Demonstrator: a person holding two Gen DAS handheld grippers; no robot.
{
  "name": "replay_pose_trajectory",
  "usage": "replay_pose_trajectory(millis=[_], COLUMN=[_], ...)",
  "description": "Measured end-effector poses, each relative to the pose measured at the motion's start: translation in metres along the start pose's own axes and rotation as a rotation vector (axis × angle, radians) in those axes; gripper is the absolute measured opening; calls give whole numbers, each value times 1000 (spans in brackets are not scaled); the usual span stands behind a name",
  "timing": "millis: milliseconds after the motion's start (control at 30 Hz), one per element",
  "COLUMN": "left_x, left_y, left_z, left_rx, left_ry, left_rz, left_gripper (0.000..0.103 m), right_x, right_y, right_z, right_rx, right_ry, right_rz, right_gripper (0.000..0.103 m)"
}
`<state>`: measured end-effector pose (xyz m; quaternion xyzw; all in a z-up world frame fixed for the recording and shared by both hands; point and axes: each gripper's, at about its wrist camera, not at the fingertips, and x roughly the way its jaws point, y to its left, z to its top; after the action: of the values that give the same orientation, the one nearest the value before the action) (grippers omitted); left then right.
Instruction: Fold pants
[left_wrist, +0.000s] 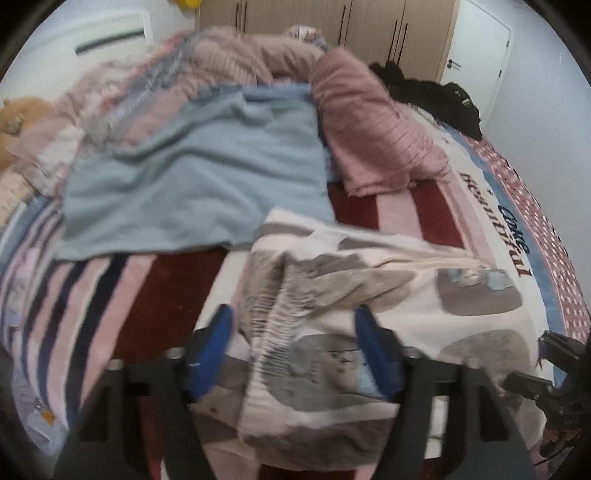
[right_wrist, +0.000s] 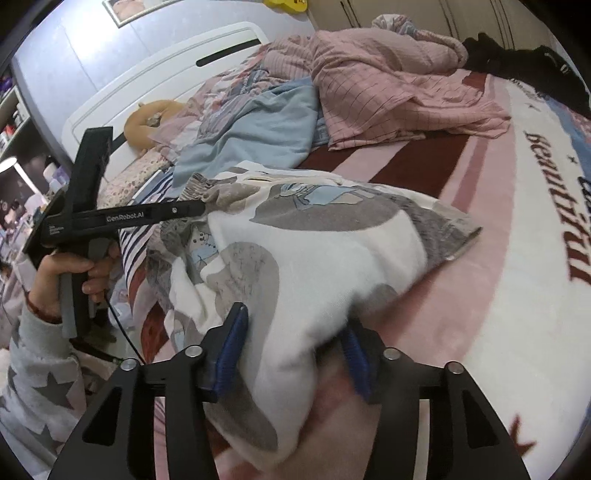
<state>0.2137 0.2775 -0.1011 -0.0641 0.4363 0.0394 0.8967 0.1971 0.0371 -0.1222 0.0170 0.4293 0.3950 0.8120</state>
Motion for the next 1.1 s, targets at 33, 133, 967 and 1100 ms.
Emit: replay_pose_trajectory(millis=[33, 133, 967, 1100], left_x=[-9, -41, -173, -173], left_y=[-8, -37, -232, -234], left_z=[-1, -5, -83, -84], left_rx=[13, 67, 178, 173], left_ry=[-28, -117, -577, -570], left_rz=[22, 53, -201, -213], left_gripper=[75, 77, 100, 100], right_x=[-8, -34, -282, -286], right_y=[0, -3, 10, 10], right_z=[-3, -11, -120, -123], right_rx=[-11, -23, -127, -127], right_ry=[-13, -52, -624, -629], right_rz=[-18, -45, -705, -713], right_gripper=[55, 65, 102, 102])
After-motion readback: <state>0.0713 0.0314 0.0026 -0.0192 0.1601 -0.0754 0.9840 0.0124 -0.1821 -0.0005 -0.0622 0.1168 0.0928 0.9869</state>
